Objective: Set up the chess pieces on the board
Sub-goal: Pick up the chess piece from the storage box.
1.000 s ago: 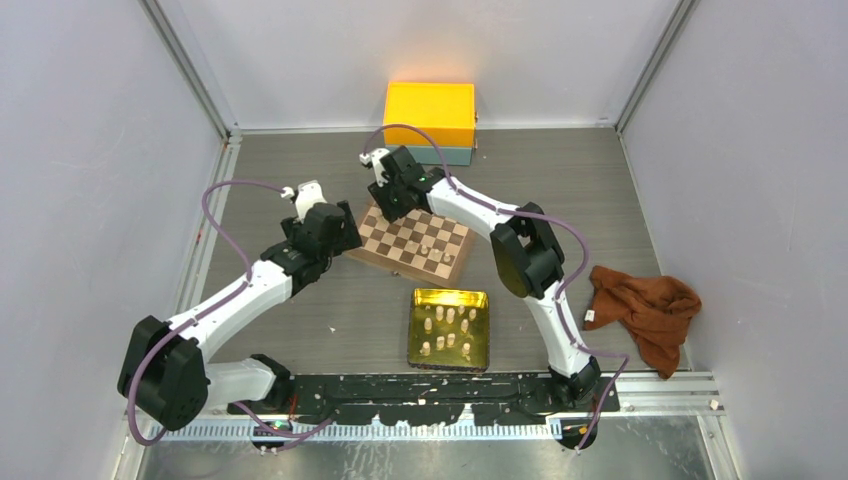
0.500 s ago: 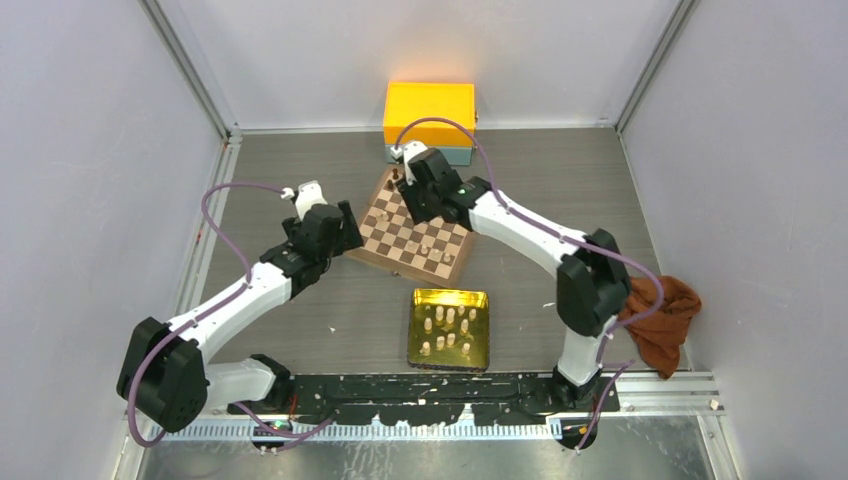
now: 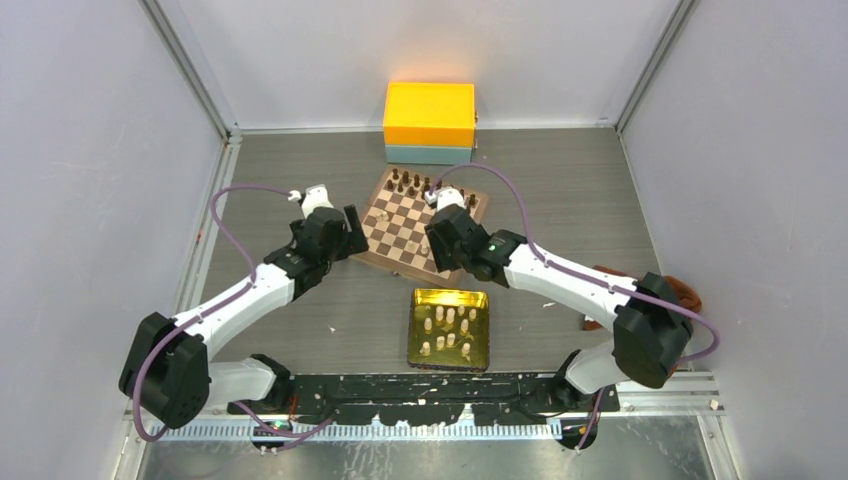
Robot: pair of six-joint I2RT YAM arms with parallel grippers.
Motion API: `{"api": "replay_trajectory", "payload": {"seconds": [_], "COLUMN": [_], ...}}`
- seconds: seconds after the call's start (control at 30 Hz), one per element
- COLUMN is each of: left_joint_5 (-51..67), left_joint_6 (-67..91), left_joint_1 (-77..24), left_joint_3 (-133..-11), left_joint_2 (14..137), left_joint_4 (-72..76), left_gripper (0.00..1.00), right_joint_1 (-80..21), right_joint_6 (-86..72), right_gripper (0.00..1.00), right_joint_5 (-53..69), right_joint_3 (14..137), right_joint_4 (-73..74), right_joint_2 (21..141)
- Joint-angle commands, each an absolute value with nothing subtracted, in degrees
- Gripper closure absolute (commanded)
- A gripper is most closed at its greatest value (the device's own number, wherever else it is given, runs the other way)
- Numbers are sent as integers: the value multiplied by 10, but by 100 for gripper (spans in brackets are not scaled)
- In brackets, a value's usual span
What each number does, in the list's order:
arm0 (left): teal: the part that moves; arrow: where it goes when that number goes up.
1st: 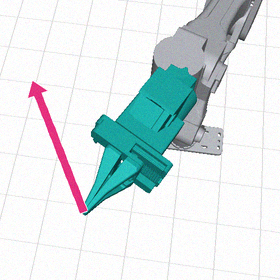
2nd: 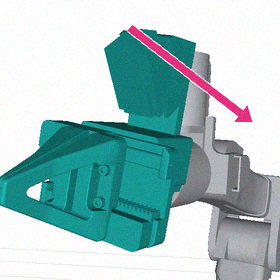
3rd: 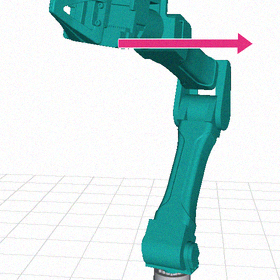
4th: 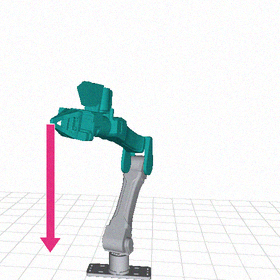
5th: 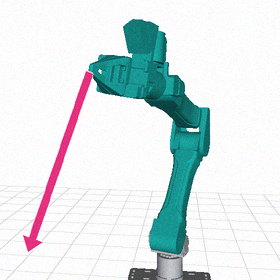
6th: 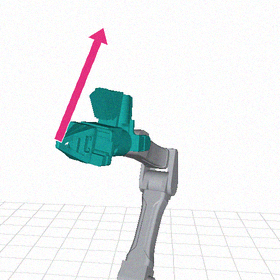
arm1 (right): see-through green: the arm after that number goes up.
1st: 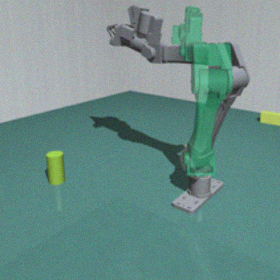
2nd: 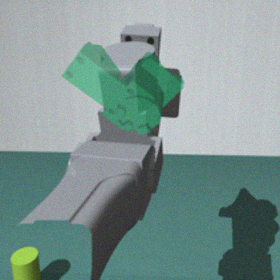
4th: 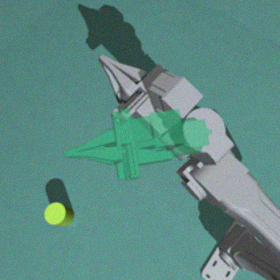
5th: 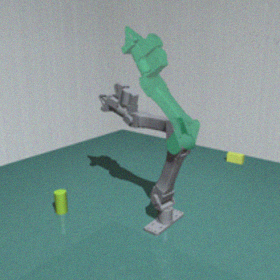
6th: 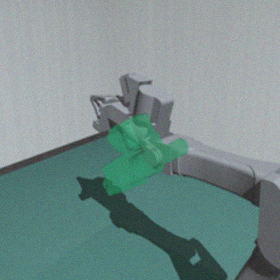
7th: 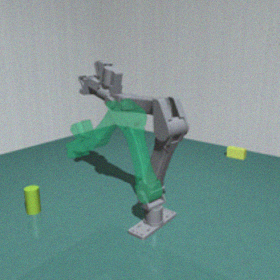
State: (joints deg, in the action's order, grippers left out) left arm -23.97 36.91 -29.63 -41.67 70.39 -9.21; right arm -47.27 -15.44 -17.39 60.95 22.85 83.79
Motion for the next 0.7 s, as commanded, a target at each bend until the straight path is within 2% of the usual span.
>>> {"api": "replay_trajectory", "payload": {"seconds": [0.0,0.33,0.67], "left_joint_5": [-222,-220,-220], "left_joint_6": [351,343,341], "left_joint_1": [-302,-307,-310], "left_joint_3": [-415,-415,-417], "left_joint_2": [703,701,701], "left_joint_4": [-45,-46,-46], "left_gripper": [5,8,9], "right_joint_1": [-499,-535,-566], "right_joint_6": [-210,-305,-378], "right_gripper": [53,53,55], "right_joint_5": [-226,-264,-292], "right_joint_3": [586,521,495], "right_joint_4": [228,272,300], "right_joint_2": [778,693,678]}}
